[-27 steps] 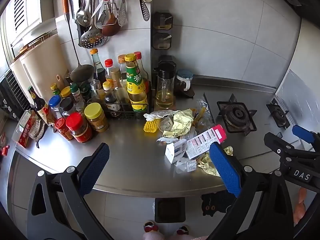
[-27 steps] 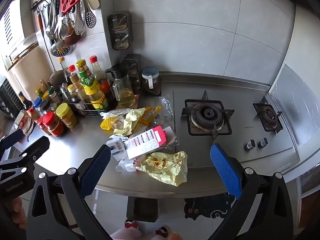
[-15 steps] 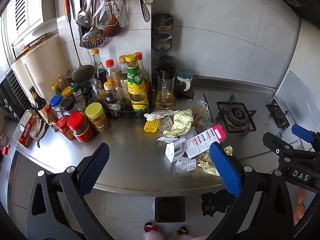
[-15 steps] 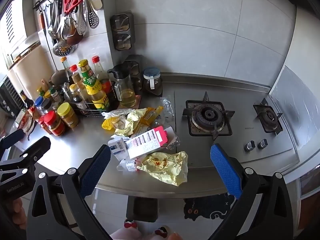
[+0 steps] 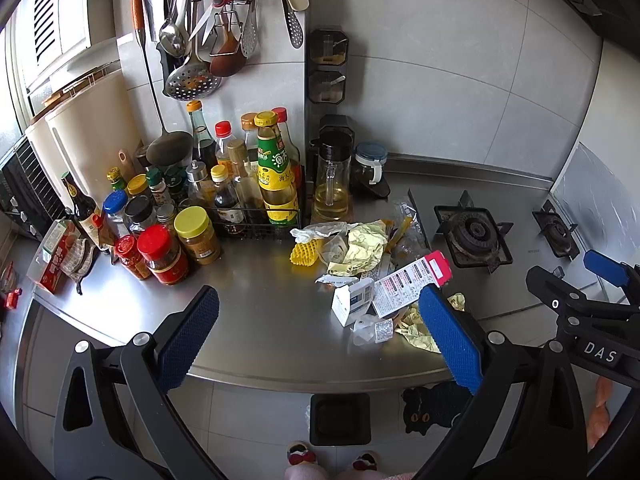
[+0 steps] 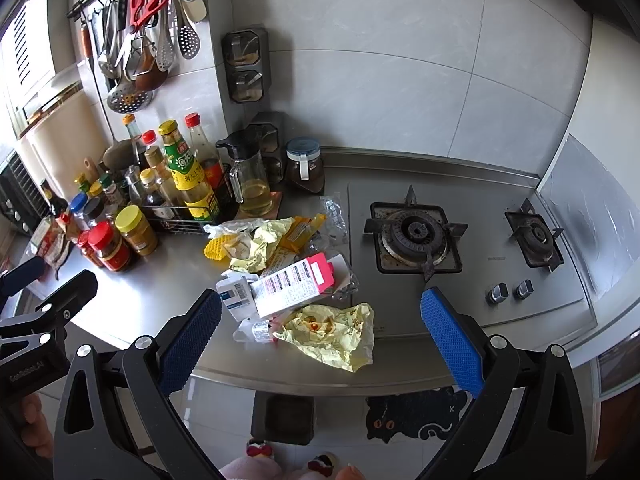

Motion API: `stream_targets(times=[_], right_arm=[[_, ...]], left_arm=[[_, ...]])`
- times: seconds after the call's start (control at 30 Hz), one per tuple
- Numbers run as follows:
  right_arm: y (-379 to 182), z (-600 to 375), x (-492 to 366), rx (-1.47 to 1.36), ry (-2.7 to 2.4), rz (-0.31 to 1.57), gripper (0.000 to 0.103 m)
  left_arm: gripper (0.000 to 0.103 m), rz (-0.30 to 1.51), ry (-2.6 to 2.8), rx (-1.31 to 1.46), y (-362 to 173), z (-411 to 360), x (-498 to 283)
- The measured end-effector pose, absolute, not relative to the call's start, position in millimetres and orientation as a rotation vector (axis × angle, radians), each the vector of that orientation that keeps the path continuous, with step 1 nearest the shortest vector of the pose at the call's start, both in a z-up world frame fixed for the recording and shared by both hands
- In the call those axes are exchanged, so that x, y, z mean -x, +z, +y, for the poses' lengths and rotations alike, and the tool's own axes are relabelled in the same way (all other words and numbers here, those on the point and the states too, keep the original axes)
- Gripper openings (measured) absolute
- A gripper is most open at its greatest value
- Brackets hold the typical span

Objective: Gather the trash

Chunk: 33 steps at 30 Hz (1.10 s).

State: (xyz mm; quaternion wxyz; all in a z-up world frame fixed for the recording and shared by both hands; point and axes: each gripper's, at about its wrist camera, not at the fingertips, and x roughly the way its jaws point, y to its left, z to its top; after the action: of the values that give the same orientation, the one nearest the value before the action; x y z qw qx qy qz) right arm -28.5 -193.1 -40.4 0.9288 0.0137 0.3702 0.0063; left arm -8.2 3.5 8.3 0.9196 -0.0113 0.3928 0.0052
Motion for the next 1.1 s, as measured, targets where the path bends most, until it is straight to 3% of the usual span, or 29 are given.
stream_targets(times=[1.1], right_arm=[[-41.2, -196.4, 24.2, -0.021, 0.009, 0.755, 0.1]], left_arm=[[0.095, 0.805, 0.011, 0.022, 12.0, 4.0, 8.0]])
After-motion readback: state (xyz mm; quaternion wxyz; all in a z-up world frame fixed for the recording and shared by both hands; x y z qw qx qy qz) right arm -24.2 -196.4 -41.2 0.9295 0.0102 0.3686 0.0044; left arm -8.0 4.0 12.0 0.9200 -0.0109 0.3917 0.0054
